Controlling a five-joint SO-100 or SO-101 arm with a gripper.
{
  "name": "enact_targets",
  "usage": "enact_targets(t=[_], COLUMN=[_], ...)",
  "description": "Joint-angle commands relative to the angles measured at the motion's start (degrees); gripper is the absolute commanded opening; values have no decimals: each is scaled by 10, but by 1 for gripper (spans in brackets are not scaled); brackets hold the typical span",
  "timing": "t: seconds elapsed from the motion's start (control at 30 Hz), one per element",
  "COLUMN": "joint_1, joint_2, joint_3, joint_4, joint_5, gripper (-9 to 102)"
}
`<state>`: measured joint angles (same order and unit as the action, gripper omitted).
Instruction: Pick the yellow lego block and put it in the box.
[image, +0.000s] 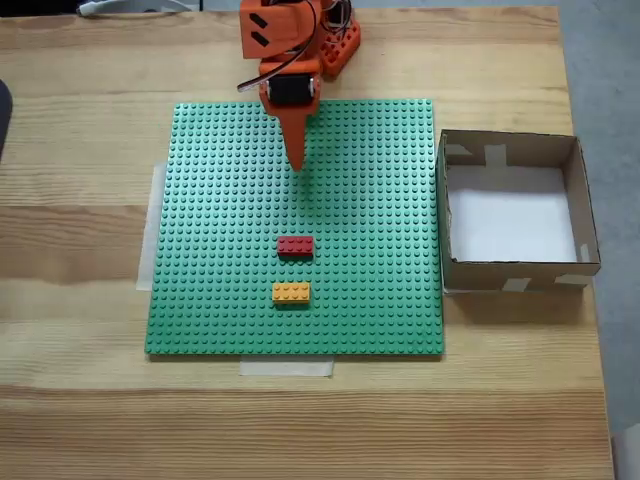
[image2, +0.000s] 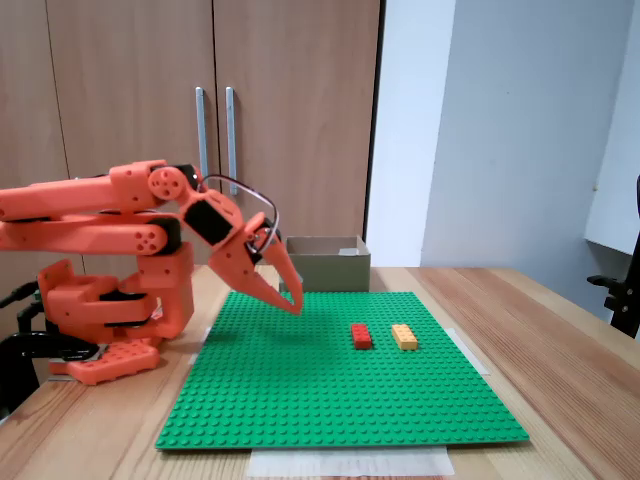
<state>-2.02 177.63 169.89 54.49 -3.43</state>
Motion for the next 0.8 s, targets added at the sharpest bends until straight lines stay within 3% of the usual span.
enact_targets(t=[0.0,0.77], joint_1=[2,62], joint_2=[-32,-470], joint_3=[-67,-490], joint_4=[18,121], joint_5=[-1,-33], gripper=[-1,0])
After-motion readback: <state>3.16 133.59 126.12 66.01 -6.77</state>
